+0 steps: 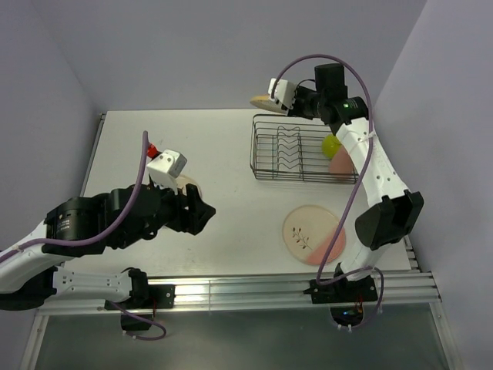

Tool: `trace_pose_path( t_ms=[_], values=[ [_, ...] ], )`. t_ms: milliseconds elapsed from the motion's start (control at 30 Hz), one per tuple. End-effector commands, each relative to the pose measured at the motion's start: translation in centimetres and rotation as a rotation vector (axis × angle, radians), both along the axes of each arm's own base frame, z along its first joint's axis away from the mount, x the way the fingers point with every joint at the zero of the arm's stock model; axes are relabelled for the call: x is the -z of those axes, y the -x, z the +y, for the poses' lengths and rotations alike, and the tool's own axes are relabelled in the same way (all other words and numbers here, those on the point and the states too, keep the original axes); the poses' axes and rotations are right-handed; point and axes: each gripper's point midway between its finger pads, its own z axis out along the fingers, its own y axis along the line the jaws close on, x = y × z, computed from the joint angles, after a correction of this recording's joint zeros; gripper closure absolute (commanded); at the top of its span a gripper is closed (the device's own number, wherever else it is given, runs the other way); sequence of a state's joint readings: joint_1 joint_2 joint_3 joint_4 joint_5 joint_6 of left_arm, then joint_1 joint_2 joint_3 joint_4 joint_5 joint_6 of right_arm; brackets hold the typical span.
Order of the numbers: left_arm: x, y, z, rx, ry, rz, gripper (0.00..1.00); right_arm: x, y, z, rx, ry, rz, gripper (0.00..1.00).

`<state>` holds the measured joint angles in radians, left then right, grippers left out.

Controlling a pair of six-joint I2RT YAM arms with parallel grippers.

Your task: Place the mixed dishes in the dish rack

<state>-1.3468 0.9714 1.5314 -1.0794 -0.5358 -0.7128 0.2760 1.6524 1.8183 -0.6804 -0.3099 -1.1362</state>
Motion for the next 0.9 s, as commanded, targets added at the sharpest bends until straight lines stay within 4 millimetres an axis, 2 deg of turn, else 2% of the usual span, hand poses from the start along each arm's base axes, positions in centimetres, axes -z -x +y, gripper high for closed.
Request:
trace_pose_path(
  t_ms=[0, 67, 133, 267, 367, 533, 733, 867],
  values=[
    [-2.3, -1.0, 0.0, -0.007, 0.037, -0.093, 0.27, -5.6, -0.9, -0.1, -0.062, -0.005, -0.148, 1.00],
    [-2.5, -1.1, 0.3, -0.014, 0.045, -0.102, 0.25, -4.8, -1.2, -0.6, -0.061, -0.009, -0.117, 1.00],
    [-2.5, -1.1, 0.4, -0.007, 0.052, -0.109, 0.24, -5.2, -1.2, -0.8, -0.075, -0.026, -0.103, 1.00],
    [-2.7, -1.1, 0.5, -0.009, 0.060, -0.119, 0.21, -3.2, -2.2, -1.8, -0.052, -0.013, -0.053, 1.00],
    [-2.6, -1.2, 0.4, -0.004, 0.051, -0.127, 0.21, -2.4, -2.9, -2.4, -0.033, 0.003, -0.041, 1.00],
    [-2.8, -1.8, 0.6, -0.034, 0.032, -0.144, 0.20, -1.8, -3.6, -3.5, -0.017, 0.005, -0.038, 1.00],
    [-2.7, -2.5, 0.4, -0.052, 0.016, -0.160, 0.18, -1.0, -4.3, -4.1, -0.009, 0.001, -0.028, 1.00],
    [-2.7, -2.8, 0.7, -0.064, 0.019, -0.146, 0.18, 0.3, -4.4, -4.0, -0.014, -0.003, 0.000, 1.00]
  ],
)
